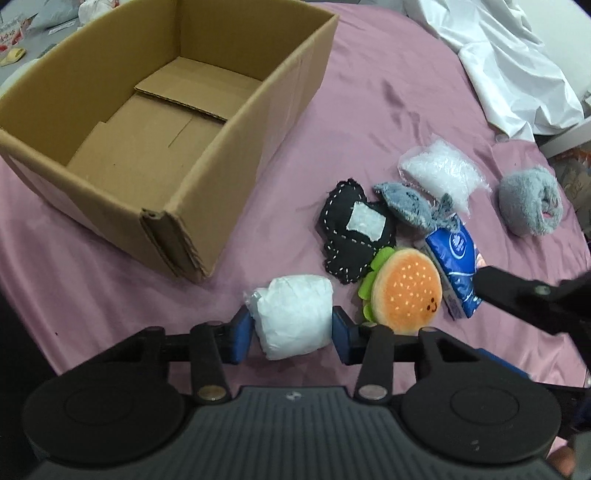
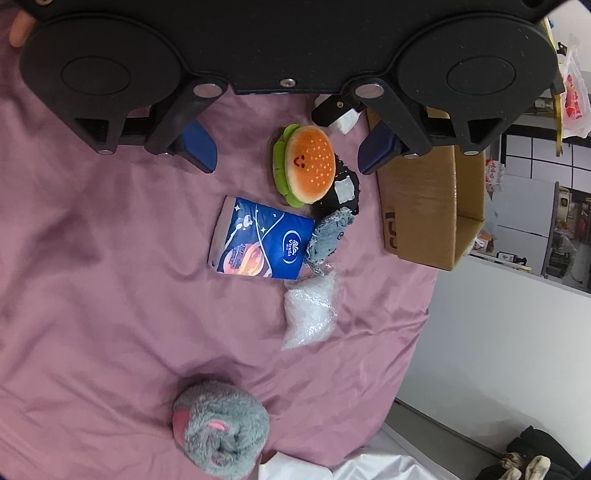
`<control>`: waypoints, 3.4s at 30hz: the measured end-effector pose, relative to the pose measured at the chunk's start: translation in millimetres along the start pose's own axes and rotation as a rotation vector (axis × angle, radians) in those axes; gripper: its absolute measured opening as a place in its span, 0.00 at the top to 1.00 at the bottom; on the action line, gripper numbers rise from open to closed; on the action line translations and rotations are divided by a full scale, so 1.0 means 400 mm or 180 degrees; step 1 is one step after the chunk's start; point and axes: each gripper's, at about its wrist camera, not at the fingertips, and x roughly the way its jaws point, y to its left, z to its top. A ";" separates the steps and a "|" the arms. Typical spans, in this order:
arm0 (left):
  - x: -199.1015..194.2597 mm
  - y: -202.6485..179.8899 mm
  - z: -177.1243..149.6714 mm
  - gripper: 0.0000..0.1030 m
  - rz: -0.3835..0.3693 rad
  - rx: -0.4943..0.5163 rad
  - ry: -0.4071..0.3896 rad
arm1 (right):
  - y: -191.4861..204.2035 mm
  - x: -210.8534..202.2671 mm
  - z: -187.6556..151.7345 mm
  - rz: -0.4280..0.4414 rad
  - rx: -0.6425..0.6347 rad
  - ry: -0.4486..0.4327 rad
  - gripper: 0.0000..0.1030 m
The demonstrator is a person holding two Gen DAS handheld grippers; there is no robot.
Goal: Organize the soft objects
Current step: 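Grasp the plush burger with the right tool and lift both items, then carry the white pouch with left tool while right tool carries the burger to the box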
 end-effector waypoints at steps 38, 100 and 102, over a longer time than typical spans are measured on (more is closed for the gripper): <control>-0.197 0.006 0.025 0.58 -0.0233 0.0155 -0.0402 | 0.115 -0.062 -0.013 -0.0208 -0.0500 -0.0380 0.72; -0.108 0.183 0.437 0.58 -0.0328 0.0478 -0.0423 | 0.428 0.057 0.010 0.0508 -0.1171 -0.0828 0.72; -0.093 0.180 0.442 0.58 -0.0325 0.0486 -0.0393 | 0.433 0.068 0.016 0.0493 -0.1156 -0.0830 0.72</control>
